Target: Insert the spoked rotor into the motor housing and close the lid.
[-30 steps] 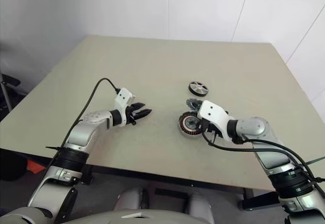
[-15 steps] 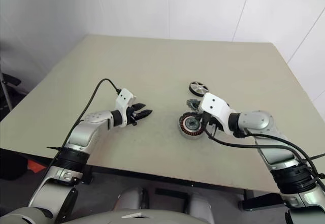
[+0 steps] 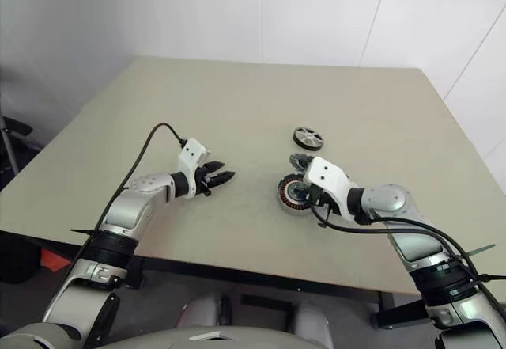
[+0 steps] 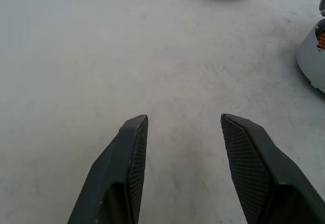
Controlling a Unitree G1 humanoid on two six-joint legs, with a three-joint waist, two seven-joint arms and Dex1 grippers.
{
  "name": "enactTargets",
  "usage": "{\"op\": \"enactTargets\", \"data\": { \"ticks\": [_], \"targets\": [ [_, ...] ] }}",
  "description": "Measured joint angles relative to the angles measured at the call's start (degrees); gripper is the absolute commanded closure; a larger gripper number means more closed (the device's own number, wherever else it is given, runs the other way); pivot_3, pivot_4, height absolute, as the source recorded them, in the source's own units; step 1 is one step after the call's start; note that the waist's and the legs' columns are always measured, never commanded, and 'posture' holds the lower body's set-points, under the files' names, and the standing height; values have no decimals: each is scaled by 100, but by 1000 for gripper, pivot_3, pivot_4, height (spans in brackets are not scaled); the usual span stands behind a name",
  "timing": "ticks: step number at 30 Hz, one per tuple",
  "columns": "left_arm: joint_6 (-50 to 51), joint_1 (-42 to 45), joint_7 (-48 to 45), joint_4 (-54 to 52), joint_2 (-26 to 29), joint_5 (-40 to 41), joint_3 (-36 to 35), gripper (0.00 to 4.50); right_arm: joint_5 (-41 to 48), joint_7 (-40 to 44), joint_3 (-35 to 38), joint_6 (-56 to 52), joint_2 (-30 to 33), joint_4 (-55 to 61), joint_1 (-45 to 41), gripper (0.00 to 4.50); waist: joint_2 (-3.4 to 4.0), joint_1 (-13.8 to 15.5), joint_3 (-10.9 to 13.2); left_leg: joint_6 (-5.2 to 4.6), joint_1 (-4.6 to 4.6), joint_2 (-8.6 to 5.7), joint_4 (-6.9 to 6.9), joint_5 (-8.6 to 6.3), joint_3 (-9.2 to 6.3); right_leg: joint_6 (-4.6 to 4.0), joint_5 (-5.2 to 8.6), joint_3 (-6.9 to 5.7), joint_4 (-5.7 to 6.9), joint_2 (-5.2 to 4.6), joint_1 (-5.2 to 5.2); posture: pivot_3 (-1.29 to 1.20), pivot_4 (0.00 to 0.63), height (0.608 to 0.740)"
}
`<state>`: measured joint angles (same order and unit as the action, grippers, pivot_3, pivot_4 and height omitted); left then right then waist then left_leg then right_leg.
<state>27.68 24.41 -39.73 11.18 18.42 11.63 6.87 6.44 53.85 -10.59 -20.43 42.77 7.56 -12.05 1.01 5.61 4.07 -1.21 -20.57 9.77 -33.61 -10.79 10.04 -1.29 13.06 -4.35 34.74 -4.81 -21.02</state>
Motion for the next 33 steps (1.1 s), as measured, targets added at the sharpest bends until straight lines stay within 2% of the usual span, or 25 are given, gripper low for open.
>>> {"op": "enactTargets", "data": {
  "ticks": [7, 15, 33],
  "targets": [
    [-21, -18, -1, 2, -39, -31, 8, 2071, 51, 29, 216, -99, 100, 67, -130, 4453, 0, -5, 0, 1, -4, 2, -2, 2, 1, -26, -16, 2, 2, 1, -5, 0, 0, 740],
    [-28, -18, -1, 20, -41, -49, 8, 2071, 51, 47, 215, -162, 93, 108, -270, 4453, 0, 1, 0, -10, -42, 3, 0, -5, 0, -40, -25, -4, 15, 1, -37, 0, 0, 740],
    [-39, -31, 3, 54, 1, -55, -12, 2071, 47, 89, 30, -402, -46, 306, -344, 4453, 0, 5, 0, -2, -38, 3, 5, -1, -1, -40, -24, -7, 13, 1, -33, 0, 0, 740]
  ]
}}
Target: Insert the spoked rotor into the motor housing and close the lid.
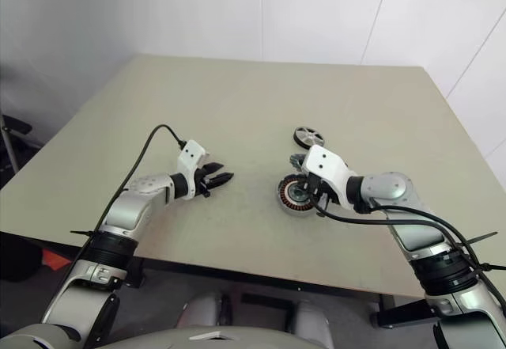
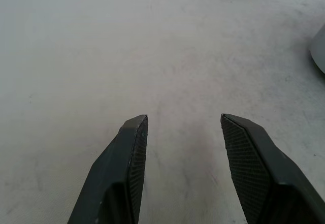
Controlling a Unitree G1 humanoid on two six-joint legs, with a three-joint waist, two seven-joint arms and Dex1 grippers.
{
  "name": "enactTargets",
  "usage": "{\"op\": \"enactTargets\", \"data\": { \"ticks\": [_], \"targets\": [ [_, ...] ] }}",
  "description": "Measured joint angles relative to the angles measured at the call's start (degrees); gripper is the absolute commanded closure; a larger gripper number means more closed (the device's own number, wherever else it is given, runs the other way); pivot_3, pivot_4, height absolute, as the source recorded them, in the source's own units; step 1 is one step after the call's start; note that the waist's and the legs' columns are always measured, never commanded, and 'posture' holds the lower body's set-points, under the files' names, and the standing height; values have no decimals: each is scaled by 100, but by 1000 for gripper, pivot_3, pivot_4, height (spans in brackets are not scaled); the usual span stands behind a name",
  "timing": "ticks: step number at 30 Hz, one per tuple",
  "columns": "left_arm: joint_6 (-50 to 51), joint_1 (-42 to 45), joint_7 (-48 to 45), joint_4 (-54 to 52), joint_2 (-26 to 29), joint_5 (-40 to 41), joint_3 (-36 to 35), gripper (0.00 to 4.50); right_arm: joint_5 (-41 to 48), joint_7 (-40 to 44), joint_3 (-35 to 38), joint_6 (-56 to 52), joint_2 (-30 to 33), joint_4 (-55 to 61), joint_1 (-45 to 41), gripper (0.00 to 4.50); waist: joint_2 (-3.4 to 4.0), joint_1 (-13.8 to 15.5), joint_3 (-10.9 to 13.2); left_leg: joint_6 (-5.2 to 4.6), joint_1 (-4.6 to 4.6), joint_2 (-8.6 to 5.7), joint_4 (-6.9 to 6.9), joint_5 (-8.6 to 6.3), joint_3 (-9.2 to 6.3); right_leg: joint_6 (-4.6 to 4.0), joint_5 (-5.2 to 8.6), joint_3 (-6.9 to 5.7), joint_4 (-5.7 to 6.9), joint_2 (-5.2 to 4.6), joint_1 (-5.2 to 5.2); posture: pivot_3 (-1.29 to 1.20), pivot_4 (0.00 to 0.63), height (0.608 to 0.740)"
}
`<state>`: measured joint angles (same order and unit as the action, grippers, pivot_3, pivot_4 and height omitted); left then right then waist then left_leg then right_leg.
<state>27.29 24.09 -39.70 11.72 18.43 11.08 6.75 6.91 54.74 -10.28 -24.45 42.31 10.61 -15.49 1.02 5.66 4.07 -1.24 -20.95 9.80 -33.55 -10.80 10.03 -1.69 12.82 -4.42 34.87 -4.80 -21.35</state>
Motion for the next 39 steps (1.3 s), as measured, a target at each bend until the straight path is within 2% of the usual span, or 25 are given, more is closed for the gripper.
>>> {"op": "enactTargets", "data": {
  "ticks": [10, 17, 21, 26, 32, 34, 36, 39],
  "targets": [
    [-6, -1, 3, 34, -2, -7, -2, 2071, -46, -180, -95, 229, -444, -739, -70, 4453, -3, -26, -3, 6, 20, 3, 0, 3, 0, 0, 0, 1, 0, 3, 11, 0, 0, 740],
    [-5, -3, 7, 34, -10, -11, 0, 2071, -87, -223, -118, 270, -414, -805, -95, 4453, -3, -12, -3, 9, 36, 0, -1, 6, 1, 13, 8, 7, -9, 2, 29, 0, 0, 740],
    [-6, -42, 19, 34, -10, -20, 2, 2071, 24, -96, -72, 69, -216, -423, -12, 4453, -2, -3, -2, 9, 27, 0, -3, 6, 1, 3, 2, 8, -7, 3, 22, 0, 0, 740],
    [-9, -42, 17, 43, -27, -39, 13, 2071, 686, 127, 469, -481, 22, 655, -220, 4453, -3, -4, -3, 4, 20, 4, 3, 3, 0, 1, 0, 7, -2, 7, 14, 0, 0, 740],
    [-56, -41, 10, 95, -52, -72, 22, 2071, 1048, 118, 610, -811, 68, 872, -475, 4453, -2, 11, -3, 5, 10, 5, 17, 3, 0, 0, 0, 4, -1, 10, 3, 0, 0, 740],
    [-59, -37, 5, 104, -64, -77, 25, 2071, 1313, 35, 789, -985, -62, 888, -728, 4453, -1, 0, -3, 6, -2, 4, 17, 4, 1, -1, -1, 5, 1, 10, -12, 0, 0, 740],
    [-68, -27, -1, 129, -78, -85, 23, 2071, 1555, -322, 1111, -1204, -352, 721, -1426, 4453, 0, -27, -2, 11, -5, 4, 14, 8, 1, -3, -1, 6, 9, 10, -25, 0, 0, 740],
    [-87, -4, -3, 141, -138, -92, 43, 2071, 1631, -1223, 1722, -1276, -754, -577, -2943, 4453, -1, -25, -3, 29, -7, 3, 4, 19, 2, -5, -2, 10, 41, 10, -42, 0, 0, 740]
  ]
}}
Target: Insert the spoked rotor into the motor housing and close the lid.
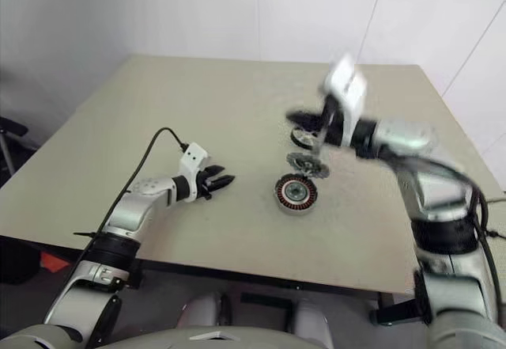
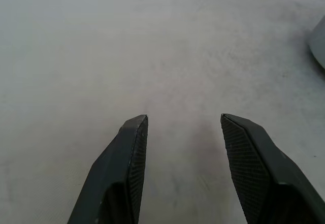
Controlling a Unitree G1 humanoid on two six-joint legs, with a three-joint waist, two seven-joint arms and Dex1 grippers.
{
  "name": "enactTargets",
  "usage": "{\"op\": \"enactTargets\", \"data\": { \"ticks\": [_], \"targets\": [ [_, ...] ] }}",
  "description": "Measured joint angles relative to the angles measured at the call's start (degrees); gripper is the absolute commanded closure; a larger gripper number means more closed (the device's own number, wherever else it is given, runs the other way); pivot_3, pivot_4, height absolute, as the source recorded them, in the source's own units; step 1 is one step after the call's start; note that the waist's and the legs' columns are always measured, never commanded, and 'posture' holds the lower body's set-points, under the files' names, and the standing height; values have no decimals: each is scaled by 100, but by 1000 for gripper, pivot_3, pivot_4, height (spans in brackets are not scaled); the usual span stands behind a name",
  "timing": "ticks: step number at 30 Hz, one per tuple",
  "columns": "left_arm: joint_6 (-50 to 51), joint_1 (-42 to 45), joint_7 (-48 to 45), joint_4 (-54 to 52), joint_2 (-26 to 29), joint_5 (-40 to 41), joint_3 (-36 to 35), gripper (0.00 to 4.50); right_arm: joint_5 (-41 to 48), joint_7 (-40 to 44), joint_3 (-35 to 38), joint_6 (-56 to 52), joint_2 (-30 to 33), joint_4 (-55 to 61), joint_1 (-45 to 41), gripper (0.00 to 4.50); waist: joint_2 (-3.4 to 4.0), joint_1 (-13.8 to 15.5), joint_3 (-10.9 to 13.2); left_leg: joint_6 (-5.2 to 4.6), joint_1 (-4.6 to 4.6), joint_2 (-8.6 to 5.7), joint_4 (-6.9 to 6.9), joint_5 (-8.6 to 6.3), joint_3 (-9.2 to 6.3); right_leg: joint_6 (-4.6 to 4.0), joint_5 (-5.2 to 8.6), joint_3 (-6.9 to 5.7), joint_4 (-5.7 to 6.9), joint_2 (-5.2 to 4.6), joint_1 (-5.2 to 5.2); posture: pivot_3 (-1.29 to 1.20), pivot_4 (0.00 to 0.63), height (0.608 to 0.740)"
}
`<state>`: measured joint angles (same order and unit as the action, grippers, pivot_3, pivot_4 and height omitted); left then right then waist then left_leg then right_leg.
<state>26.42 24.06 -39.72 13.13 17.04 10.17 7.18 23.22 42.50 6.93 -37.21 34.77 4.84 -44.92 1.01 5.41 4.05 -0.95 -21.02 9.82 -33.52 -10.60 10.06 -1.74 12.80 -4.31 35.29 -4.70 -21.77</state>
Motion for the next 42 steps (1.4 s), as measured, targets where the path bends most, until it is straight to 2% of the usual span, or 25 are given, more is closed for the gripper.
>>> {"op": "enactTargets", "data": {
  "ticks": [3, 7, 10, 12, 15, 17, 20, 23, 37, 42],
  "targets": [
    [-25, -11, 4, 48, -15, -12, 6, 2071, -146, -369, 451, 280, 101, -1949, -1029, 4453, -11, 73, -4, 5, 6, 7, -3, 2, -3, -2, 2, -6, -2, 3, 31, 0, 0, 740],
    [-70, 18, 30, 77, -41, -16, -5, 2071, -452, -354, 489, 479, 184, -5051, -1859, 3532, -9, 30, -3, -3, -23, 6, -31, -4, -4, -2, 1, -5, -1, 3, 18, 0, 0, 740],
    [-95, 15, 83, 63, -29, -17, -28, 2071, -399, -489, 852, 411, 146, -6729, -2391, 2568, 20, 6, 5, -6, -110, 5, -66, -5, -2, -11, 3, -3, 47, 2, -78, 0, 0, 740],
    [-99, -13, 114, 31, -23, -14, -41, 2071, -131, -673, 1341, 238, 137, -7380, -2716, 2568, 25, 1, 5, -24, -165, 6, -78, 6, -1, -26, 8, -2, 78, 4, -144, 0, 0, 740],
    [-99, -79, 133, -64, -17, -12, -49, 2071, 279, -1306, 2033, 109, 81, -7853, -3094, 2568, 25, 22, 5, -59, -199, 21, -123, -15, -1, -80, 40, -15, 148, 4, -182, 0, 0, 740],
    [-100, -127, 152, -114, -15, -11, -52, 2071, 422, -1855, 2336, 124, -13, -7972, -3171, 2568, 25, 46, 5, -54, -199, 38, -130, -18, -2, -83, 42, -25, 148, 7, -179, 0, 0, 740],
    [-92, -144, 172, -132, -8, -12, -51, 2071, 396, -2515, 2452, 166, -198, -8134, -3071, 2568, 25, 47, 5, -28, -199, 42, -138, -23, -2, -80, 41, -27, 150, 7, -177, 0, 0, 740],
    [-90, -176, 182, -165, 29, -14, -51, 2071, 326, -2840, 2445, 172, -290, -8198, -2837, 2568, 26, 54, 6, -21, -202, 43, -147, -19, -3, -74, 38, -27, 154, 7, -176, 0, 0, 740],
    [-66, -232, 247, -241, 81, -14, -46, 2071, -339, -2684, 1920, -314, -289, -8241, -2516, 2568, 27, 48, 6, -13, -197, 56, -154, -14, -3, -70, 36, -27, 158, 17, -174, 0, 0, 740],
    [-66, -234, 270, -242, 76, -15, -41, 2071, -457, -2582, 1751, -542, -468, -8238, -2497, 2568, 27, 46, 6, -9, -195, 63, -154, -11, -2, -70, 36, -27, 159, 21, -173, 0, 0, 740]
  ]
}}
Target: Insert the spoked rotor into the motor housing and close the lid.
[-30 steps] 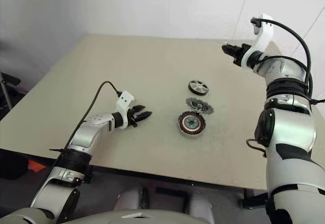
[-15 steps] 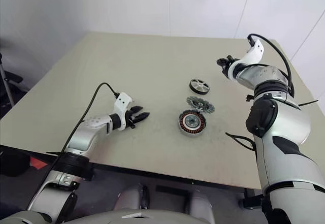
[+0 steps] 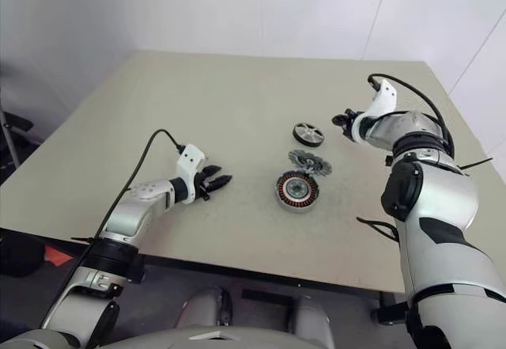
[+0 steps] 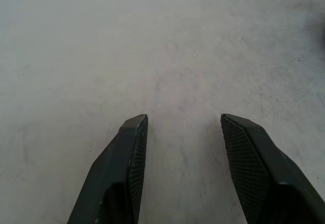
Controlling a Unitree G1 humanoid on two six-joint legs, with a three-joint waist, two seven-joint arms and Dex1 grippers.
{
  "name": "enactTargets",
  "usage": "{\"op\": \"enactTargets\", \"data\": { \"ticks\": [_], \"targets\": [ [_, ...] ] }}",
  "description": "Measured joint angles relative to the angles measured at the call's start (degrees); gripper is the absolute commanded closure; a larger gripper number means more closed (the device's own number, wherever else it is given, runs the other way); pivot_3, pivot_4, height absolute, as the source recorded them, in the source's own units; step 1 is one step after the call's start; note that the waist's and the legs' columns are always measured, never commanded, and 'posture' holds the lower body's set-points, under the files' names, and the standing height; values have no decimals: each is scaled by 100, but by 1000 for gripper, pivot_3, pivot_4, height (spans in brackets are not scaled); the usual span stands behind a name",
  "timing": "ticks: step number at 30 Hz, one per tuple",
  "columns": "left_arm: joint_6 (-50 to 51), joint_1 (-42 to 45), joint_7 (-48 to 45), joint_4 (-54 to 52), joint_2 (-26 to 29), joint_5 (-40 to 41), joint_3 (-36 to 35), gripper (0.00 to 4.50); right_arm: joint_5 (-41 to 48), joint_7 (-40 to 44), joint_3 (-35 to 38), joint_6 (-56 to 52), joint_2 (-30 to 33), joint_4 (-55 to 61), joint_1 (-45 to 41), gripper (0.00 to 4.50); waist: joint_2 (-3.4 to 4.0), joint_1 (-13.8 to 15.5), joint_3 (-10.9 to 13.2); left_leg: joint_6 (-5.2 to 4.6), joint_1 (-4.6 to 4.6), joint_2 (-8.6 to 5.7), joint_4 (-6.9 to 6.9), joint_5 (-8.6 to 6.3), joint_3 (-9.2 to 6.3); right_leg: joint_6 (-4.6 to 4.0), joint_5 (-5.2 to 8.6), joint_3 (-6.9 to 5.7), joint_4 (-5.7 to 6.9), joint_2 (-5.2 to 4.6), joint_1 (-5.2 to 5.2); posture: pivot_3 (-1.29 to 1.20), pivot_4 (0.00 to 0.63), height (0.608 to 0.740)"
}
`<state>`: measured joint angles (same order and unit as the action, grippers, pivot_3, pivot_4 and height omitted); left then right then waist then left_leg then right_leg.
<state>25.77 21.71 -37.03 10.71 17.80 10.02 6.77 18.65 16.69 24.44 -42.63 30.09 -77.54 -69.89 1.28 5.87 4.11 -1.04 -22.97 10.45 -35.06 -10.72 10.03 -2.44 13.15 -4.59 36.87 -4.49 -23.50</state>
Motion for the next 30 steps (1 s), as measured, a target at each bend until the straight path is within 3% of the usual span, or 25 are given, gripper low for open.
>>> {"op": "enactTargets", "data": {
  "ticks": [21, 30],
  "targets": [
    [-1, -109, 104, -119, 34, 3, -14, 2071, -624, 901, -840, -386, -434, 202, 35, 2568, 1, -1, -1, 12, 3, 7, 0, 7, -1, 0, 0, 0, 4, 5, 0, 0, 0, 740],
    [-4, -109, 109, -118, 49, 2, -14, 2071, -604, 914, -749, -426, -510, 202, 35, 2568, 1, 3, -1, 18, 4, 9, -1, 11, -1, 0, 0, 0, 6, 6, 0, 0, 0, 740]
  ]
}}
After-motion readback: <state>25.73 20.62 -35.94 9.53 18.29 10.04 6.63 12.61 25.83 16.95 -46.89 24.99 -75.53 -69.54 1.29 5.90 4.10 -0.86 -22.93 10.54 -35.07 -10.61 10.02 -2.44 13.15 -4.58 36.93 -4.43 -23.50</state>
